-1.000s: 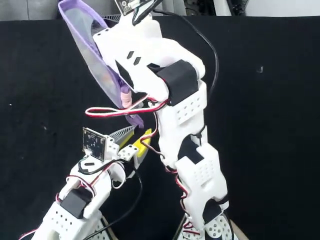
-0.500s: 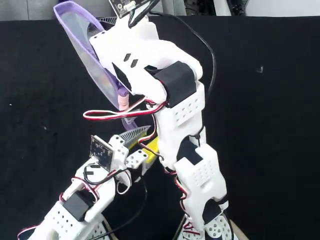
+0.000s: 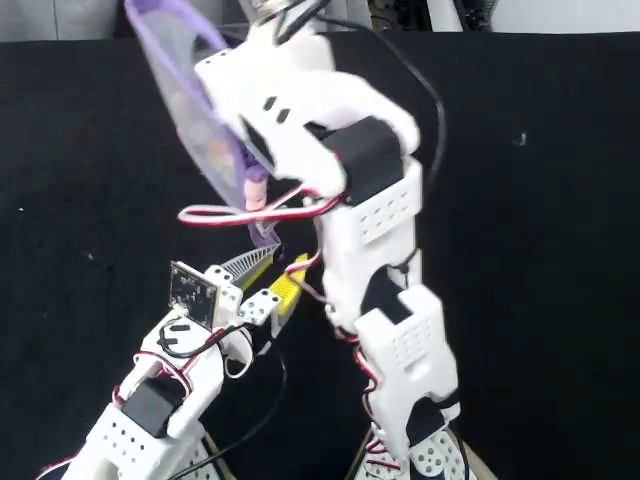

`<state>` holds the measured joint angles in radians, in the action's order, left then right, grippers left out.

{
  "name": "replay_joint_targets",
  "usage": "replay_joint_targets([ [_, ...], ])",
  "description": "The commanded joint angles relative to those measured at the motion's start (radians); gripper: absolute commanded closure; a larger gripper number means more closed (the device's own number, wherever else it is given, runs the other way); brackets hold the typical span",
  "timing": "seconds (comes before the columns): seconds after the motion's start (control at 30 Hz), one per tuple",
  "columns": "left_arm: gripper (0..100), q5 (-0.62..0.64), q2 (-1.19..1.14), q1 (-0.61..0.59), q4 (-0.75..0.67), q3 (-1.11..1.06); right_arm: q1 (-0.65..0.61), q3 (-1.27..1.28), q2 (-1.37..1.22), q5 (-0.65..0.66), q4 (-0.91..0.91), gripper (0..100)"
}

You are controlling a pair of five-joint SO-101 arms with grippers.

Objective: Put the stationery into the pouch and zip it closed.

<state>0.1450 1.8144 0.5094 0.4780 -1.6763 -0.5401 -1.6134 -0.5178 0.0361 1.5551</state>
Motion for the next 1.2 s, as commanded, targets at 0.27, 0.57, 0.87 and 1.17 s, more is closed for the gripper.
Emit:
replay_joint_targets([
  [0.27, 86, -0.009, 0.006, 0.001, 0.014, -0.022, 0.080, -0.058, 0.093, -0.011, -0.051, 98.8],
  [0.57, 86, -0.012, 0.008, 0.001, 0.008, -0.022, 0.054, -0.058, 0.093, -0.012, -0.043, 98.8],
  [0.87, 86, -0.012, 0.008, -0.007, -0.028, -0.022, -0.052, -0.058, 0.093, -0.011, 0.002, 98.8],
  [1.17, 86, -0.012, 0.008, -0.008, 0.011, -0.022, -0.052, -0.058, 0.093, -0.009, 0.006, 98.8],
])
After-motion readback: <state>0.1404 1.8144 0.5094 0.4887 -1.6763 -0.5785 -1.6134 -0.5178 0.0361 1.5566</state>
